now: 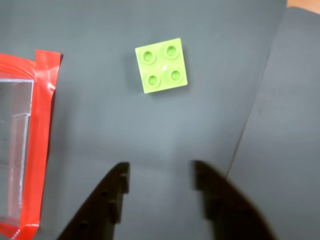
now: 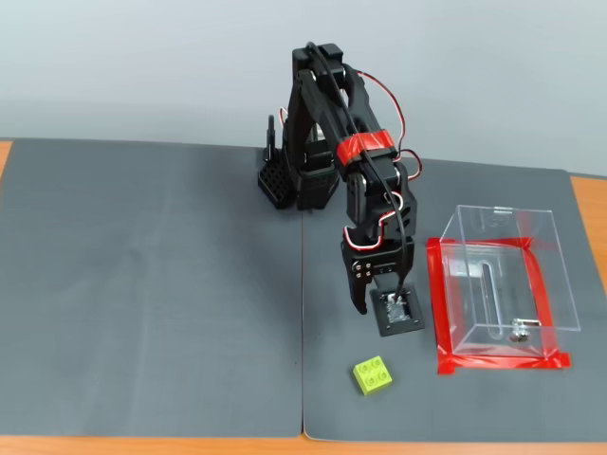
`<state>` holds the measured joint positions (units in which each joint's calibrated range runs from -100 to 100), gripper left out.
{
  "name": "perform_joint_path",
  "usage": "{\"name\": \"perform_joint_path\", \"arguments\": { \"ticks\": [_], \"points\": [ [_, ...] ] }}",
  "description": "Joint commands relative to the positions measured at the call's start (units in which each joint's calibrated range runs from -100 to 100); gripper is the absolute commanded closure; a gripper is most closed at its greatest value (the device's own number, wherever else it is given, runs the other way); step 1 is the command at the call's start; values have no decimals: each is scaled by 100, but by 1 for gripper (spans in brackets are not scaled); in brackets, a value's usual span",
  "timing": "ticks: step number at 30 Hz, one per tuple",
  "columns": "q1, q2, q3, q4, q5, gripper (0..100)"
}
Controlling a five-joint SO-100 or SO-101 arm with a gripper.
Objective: Pick the green lego block and place it into the transparent box
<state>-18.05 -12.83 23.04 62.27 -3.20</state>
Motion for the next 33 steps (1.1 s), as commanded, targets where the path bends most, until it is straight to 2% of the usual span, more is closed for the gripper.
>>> {"name": "perform_joint_path", "arguments": {
  "ticks": [1, 6, 9, 19, 27, 33],
  "points": [
    [-56, 270, -580, -64, 20, 73],
    [-86, 745, -933, -64, 20, 63],
    [-86, 1067, -1204, -64, 20, 60],
    [-145, 2076, -2037, -350, 36, 60],
    [-160, 2423, -1982, -758, 614, 60],
    [-168, 2652, -2055, -758, 729, 60]
  ]
}}
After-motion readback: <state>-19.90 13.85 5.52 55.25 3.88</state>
